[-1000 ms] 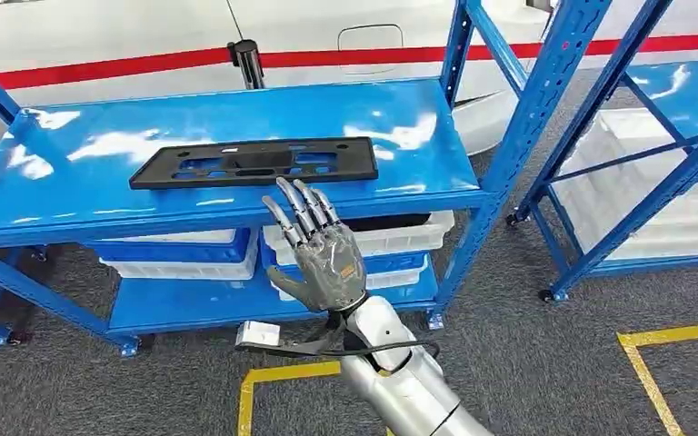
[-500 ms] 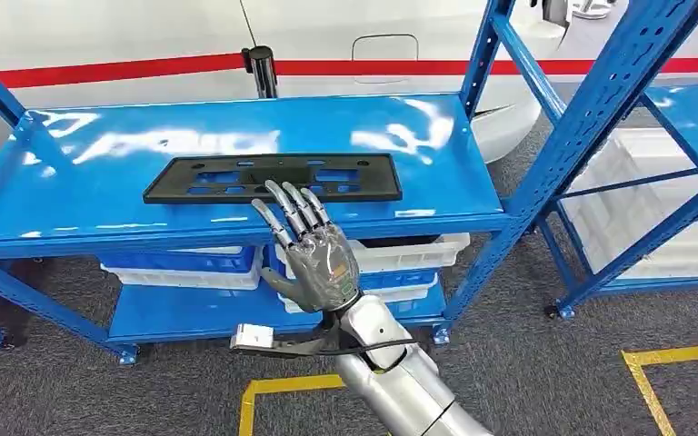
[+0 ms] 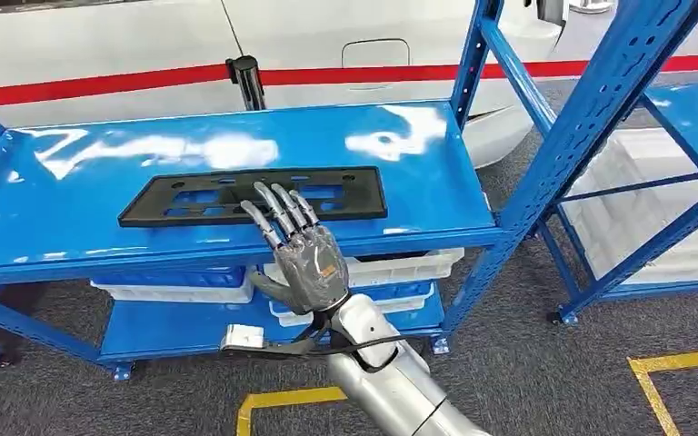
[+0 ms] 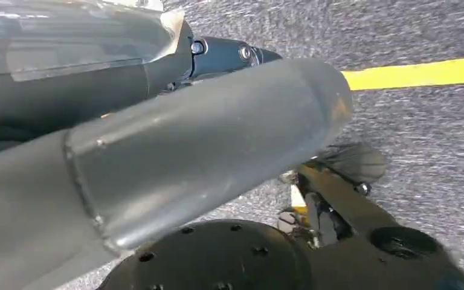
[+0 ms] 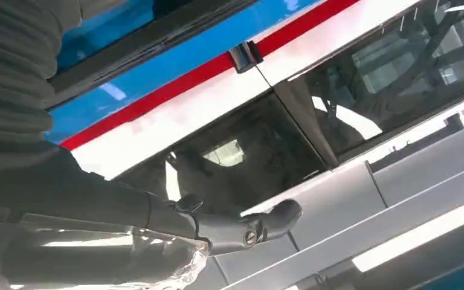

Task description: Take the parts from the cabinet and place them on the table.

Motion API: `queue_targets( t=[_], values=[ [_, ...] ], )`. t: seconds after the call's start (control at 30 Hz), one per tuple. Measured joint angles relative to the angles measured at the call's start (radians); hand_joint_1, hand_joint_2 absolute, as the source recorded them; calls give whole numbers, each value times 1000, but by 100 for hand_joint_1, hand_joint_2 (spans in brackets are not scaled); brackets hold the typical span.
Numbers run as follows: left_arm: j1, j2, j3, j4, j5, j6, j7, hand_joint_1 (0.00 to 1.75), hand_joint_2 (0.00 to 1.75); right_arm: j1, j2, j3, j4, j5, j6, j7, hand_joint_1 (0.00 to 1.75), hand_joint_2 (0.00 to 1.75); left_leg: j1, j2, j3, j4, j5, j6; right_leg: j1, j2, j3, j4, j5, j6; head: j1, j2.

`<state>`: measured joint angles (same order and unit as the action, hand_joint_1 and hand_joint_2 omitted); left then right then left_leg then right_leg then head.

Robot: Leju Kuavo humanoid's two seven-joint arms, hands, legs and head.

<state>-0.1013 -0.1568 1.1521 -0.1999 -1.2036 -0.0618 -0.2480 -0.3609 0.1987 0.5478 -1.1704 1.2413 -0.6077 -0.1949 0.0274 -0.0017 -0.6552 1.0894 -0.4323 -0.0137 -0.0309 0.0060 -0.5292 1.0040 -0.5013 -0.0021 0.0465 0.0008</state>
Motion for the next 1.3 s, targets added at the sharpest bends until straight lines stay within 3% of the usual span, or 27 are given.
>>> queue_targets(
  t=[0.03,0.07,0.17,0.2,0.23,0.3,0.37,0.4,0.43,0.5,0.53,0.57,0.67,0.73,0.77,0.83,0.87,0.9,0.93,0.97,1.03,1.07,1.1,1.13,1.17,1.23,1.3],
  values=[
    [0,0,0,0,0,0,0,0,0,-2,1,0,2,-2,0,-1,0,175,0,1,26,-56,16,3,1,0,4,-2,-6,6,0,0],
    [-2,0,0,2,0,-1,0,0,0,-7,1,0,3,-3,0,-1,0,175,-10,0,34,-68,3,5,13,0,3,0,-10,13,-1,0],
    [-1,0,0,2,0,-1,-1,0,0,-10,2,1,5,-4,0,-1,0,175,-16,-2,37,-68,-9,23,10,-3,4,-11,-11,28,0,0],
    [-1,-1,0,2,0,-1,-1,0,0,-12,4,2,5,-4,0,-1,0,175,-13,-2,52,-85,-6,31,14,-4,12,-14,-17,37,1,0],
    [-1,-2,0,2,0,-1,-1,0,0,-13,3,2,6,-4,0,-1,0,175,-9,-1,63,-94,-5,36,12,-5,5,2,-26,38,3,0],
    [-3,-2,0,2,0,0,-2,0,0,-21,2,2,6,-6,0,-2,0,175,-13,-1,73,-99,-11,51,14,-5,-63,129,-70,25,5,0],
    [-4,-1,1,2,0,-1,-3,0,0,-17,-3,2,12,-8,0,-3,0,175,-18,-2,79,-98,-19,60,15,-5,-167,288,-110,20,5,0],
    [-3,-3,1,2,0,-1,-3,0,0,-17,-6,2,15,-8,0,-4,0,175,-20,-5,84,-98,-23,61,15,-5,-192,309,-101,25,6,0],
    [-2,-3,1,2,0,0,-3,0,0,-17,-7,2,20,-12,-2,-6,0,175,-23,-7,92,-98,-28,62,16,-5,-188,277,-70,34,5,0],
    [-1,-6,1,2,0,-1,-4,0,0,-23,-7,3,27,-24,-6,-13,0,175,-27,-11,110,-98,-40,60,18,-5,-126,118,19,49,6,0],
    [-1,-6,1,2,0,-1,-6,0,0,-27,-8,3,32,-28,-8,-15,0,175,-28,-13,116,-98,-48,57,20,-6,-91,29,60,47,6,0],
    [-2,-7,1,3,0,-2,-6,0,0,-30,-9,3,37,-31,-10,-15,0,175,-34,-14,119,-93,-56,50,25,-6,-78,9,61,32,5,0],
    [-1,-6,0,3,-2,-4,-11,0,0,-33,-11,7,43,-39,-12,-15,0,175,-26,-13,118,-97,-62,36,31,-4,-77,2,60,12,6,0],
    [-3,-2,0,2,-4,-5,-14,0,0,-33,-12,8,43,-40,-14,-13,0,175,-22,-11,119,-83,-77,22,14,-2,-61,-13,64,-1,7,0],
    [-3,-2,0,3,-5,-6,-15,0,0,-35,-12,9,43,-40,-14,-12,0,175,-22,-7,102,-40,-101,16,13,-4,-53,-17,58,-10,4,0],
    [-3,-3,0,3,-7,-7,-15,0,0,-36,-12,11,44,-40,-16,-12,0,175,-12,-5,20,111,-167,3,13,-5,-44,-17,51,-20,4,0],
    [-1,-3,0,3,-8,-7,-15,0,0,-34,-13,11,46,-40,-16,-11,0,175,-9,-5,-25,180,-187,-3,13,-5,-41,-16,48,-24,3,0],
    [0,-2,0,3,-9,-7,-16,0,0,-33,-14,11,47,-40,-16,-10,0,175,-6,-4,-54,210,-183,-6,13,-4,-39,-16,44,-22,3,0],
    [1,-1,0,3,-9,-5,-16,0,0,-31,-15,11,48,-40,-16,-9,0,175,-2,-2,-59,190,-150,-8,11,-2,-34,-16,40,-20,3,0],
    [1,1,0,3,-9,-3,-17,0,0,-30,-16,11,48,-40,-16,-7,0,175,2,0,-39,133,-103,-9,10,0,-27,-16,36,-16,3,0],
    [0,2,0,3,-10,10,-27,0,0,-30,-16,11,48,-43,-14,-5,0,175,6,0,36,-41,0,-9,7,4,-10,-16,25,-4,3,0],
    [-1,1,-2,3,-12,25,-30,0,0,-30,-16,12,48,-45,-12,-5,0,175,3,-1,57,-76,-3,-8,13,4,-8,-16,20,4,4,0],
    [-4,1,-3,3,-13,44,-31,0,0,-31,-16,14,48,-46,-10,-5,0,175,-2,-3,57,-87,-6,0,18,4,-12,-13,17,10,2,0],
    [-4,0,-4,3,-15,55,-30,0,0,-31,-16,18,48,-46,-8,-5,0,175,-1,-3,57,-91,-3,1,22,4,-13,-10,13,10,4,0],
    [-3,-5,-5,3,-19,65,-26,0,0,-30,-16,21,49,-46,-2,-5,0,175,-4,-3,57,-91,-3,1,31,4,-10,-11,12,5,4,0],
    [-4,-5,-7,3,-21,76,-18,0,0,-34,-16,34,58,-43,9,-2,0,175,-16,-6,57,-90,-4,4,28,3,-10,-14,13,7,3,0],
    [-4,-4,-11,3,-21,82,-15,0,0,-35,-16,44,69,-39,12,2,0,175,-23,-7,57,-90,-7,13,23,1,-9,-16,12,7,4,0]
  ],
)
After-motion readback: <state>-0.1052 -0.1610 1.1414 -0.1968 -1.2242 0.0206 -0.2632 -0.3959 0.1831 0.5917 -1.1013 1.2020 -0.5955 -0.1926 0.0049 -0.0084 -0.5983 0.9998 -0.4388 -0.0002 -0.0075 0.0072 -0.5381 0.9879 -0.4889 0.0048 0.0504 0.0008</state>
